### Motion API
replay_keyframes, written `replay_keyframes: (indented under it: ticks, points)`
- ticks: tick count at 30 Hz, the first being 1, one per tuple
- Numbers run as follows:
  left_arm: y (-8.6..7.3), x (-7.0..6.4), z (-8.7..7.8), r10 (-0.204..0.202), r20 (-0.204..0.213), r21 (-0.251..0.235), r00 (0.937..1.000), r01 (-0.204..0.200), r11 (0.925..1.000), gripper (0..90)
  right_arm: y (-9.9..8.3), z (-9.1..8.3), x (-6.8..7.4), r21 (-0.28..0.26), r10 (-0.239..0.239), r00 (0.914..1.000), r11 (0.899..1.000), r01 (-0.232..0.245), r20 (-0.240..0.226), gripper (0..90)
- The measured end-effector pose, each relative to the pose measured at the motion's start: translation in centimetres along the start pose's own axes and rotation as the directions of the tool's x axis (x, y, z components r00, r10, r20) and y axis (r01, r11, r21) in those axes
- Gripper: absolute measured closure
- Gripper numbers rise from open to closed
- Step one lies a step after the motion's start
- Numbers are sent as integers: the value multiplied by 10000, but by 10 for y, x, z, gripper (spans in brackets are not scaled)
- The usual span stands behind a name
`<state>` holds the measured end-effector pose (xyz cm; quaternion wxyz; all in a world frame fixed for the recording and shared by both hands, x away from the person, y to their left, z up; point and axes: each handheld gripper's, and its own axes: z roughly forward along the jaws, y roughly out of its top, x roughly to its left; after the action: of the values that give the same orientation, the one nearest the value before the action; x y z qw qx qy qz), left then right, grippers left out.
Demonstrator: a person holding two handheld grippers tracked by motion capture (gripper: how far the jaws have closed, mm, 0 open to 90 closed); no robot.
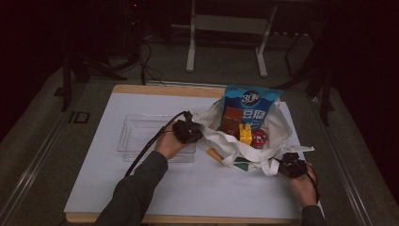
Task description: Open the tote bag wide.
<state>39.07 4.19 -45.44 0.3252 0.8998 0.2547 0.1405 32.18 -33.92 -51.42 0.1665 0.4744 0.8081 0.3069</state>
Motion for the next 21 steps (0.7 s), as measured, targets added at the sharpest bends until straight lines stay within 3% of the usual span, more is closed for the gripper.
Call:
replay_keyframes:
  ticks: [7, 8, 9, 14, 21]
  points:
    - [-4, -2, -17, -239, 236, -511, 9994, 251, 9984, 732, 1, -4, 0, -71, -11, 10000, 10000, 11, 8, 896]
    - [-5, -4, -26, -412, 519, -997, 9978, 462, 9939, 732, 1, -5, 0, -95, -29, 10000, 10000, 30, 17, 896]
    - [-5, -6, -30, -476, 511, -1147, 9976, 532, 9920, 732, 1, -5, 0, -100, -32, 10000, 9999, 32, 22, 896]
    - [-5, -17, -51, -173, 754, -1781, 9970, 305, 9835, 735, 1, -6, 0, -121, -59, 10000, 9999, 59, 16, 896]
    - [3, -31, -77, 198, 494, -2877, 9986, -48, 9577, 863, 1, -6, 1, -109, -17, 10000, 9999, 18, 44, 896]
